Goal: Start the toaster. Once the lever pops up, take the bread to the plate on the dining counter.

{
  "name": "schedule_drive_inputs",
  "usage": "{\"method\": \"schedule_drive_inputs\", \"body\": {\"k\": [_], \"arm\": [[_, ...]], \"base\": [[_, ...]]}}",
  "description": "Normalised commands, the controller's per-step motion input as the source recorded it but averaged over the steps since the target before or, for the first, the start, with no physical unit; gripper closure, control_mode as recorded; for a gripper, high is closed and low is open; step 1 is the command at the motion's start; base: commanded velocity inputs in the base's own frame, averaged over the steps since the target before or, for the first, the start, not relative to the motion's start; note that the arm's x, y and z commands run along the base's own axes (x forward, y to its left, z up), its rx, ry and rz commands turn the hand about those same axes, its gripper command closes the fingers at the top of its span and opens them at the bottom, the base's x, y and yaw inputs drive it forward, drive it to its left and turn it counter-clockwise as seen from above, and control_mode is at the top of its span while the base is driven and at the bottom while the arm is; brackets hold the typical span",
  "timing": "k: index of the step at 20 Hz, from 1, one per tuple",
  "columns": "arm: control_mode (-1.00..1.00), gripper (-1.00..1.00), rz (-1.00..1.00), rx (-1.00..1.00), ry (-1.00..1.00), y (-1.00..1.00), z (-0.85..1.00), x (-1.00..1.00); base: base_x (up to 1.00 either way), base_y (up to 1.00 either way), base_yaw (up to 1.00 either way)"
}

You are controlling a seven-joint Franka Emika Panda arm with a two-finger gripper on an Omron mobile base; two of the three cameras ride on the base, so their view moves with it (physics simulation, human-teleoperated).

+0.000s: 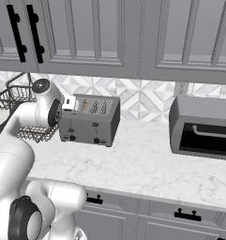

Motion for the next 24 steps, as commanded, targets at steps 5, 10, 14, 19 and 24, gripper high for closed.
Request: {"method": "schedule_drive_inputs", "body": {"k": [5,10,14,19,24], "arm": [[-1.0,-1.0,0.0,0.0,0.0,0.0,0.0,0.0],[-1.0,-1.0,0.0,0.0,0.0,0.0,0.0,0.0],[-1.0,-1.0,0.0,0.0,0.0,0.0,0.0,0.0],[-1.0,-1.0,0.0,0.0,0.0,0.0,0.0,0.0],[-1.0,-1.0,0.0,0.0,0.0,0.0,0.0,0.0]], "base": [[0.0,0.0,0.0],[0.0,0.0,0.0],[0.0,0.0,0.0],[0.0,0.0,0.0],[0.0,0.0,0.0]]}}
